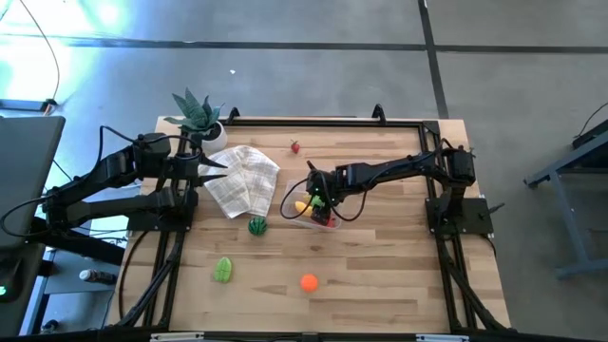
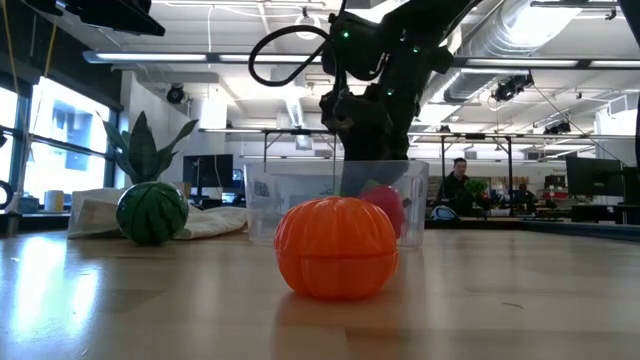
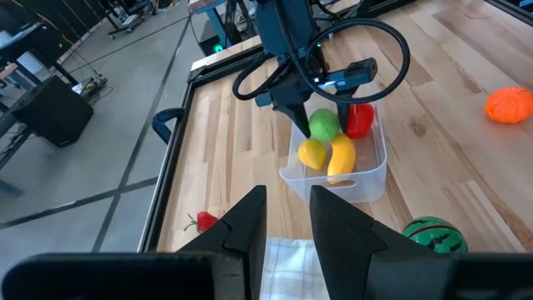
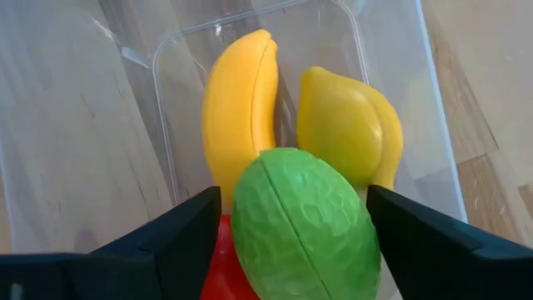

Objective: Pick and placing Produce into tupperware
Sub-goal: Put the green melon into the transparent container, then put the orange pumpkin into the transparent container

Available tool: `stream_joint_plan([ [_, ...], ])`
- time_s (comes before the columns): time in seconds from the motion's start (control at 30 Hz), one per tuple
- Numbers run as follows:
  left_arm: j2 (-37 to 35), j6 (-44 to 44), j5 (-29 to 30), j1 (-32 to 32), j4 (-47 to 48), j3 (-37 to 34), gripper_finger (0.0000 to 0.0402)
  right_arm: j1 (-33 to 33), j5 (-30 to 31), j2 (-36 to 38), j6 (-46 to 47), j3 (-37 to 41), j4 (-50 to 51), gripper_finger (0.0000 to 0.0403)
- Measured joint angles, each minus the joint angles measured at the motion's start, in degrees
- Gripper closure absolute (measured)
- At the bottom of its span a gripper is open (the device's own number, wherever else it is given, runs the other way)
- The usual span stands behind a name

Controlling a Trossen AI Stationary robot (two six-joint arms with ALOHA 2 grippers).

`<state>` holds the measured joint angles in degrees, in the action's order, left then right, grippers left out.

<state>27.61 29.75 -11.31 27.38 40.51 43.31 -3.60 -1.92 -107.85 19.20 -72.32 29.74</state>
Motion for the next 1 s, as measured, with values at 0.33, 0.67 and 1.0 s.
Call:
stream_joint_plan([
  [0.33,0.0,0.0,0.0,0.0,0.0,0.0,0.0316,0.0,0.2,0.0,0.3,0.0,0.0,0.0100],
  [0.67,0.0,0.0,0.0,0.0,0.0,0.0,0.0316,0.2,0.3,3.4,1.7,0.0,0.3,0.0100],
  [1.0,0.0,0.0,0.0,0.0,0.0,0.0,0.0316,0.5,1.3,12.9,4.7,0.0,4.2,0.0100],
])
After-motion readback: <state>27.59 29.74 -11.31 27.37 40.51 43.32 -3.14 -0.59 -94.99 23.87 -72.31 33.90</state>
